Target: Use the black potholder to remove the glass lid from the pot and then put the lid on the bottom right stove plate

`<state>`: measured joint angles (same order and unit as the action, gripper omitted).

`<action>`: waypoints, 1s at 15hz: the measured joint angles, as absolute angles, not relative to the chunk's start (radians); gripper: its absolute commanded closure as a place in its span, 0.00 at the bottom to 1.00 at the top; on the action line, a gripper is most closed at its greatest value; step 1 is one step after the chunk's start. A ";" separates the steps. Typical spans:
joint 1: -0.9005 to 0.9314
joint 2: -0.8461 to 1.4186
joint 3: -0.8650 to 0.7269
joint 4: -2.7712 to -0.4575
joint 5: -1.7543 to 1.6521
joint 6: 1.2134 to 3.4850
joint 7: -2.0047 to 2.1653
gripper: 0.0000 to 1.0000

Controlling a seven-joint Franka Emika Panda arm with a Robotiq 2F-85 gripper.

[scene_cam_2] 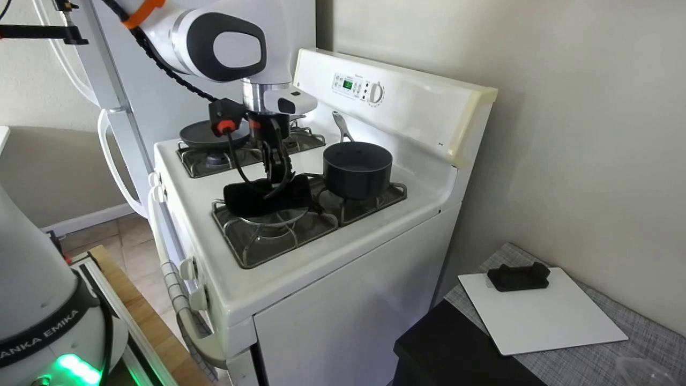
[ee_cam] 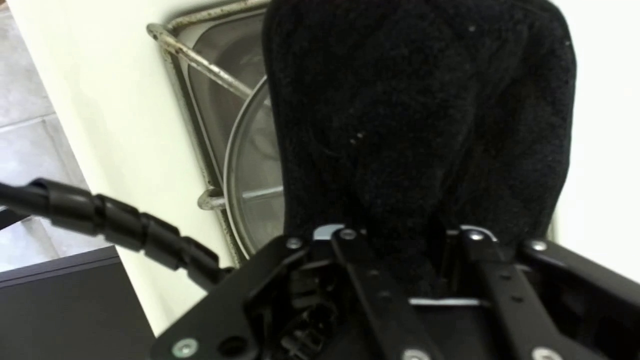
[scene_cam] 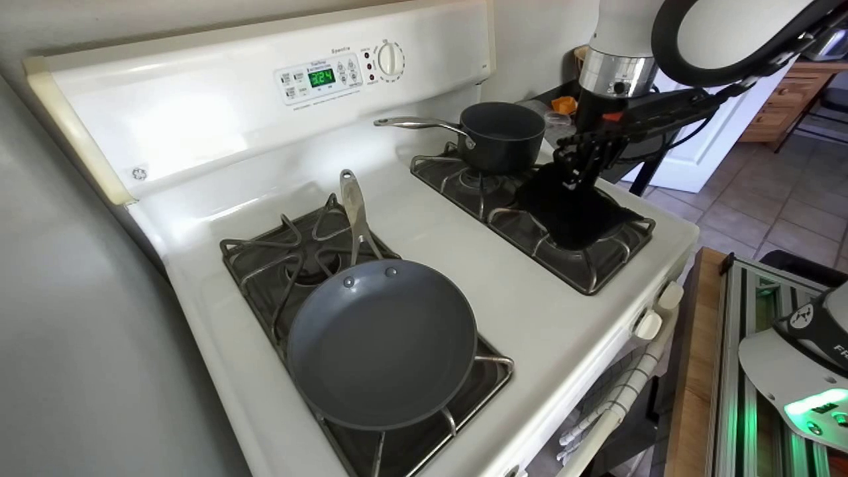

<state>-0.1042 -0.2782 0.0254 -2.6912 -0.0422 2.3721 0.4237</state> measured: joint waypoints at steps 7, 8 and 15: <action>-0.104 -0.303 0.026 -2.655 -0.048 2.371 0.430 0.00; -0.104 -0.318 0.026 -2.647 -0.048 2.368 0.429 0.00; -0.103 -0.457 0.034 -2.578 -0.048 2.258 0.423 0.00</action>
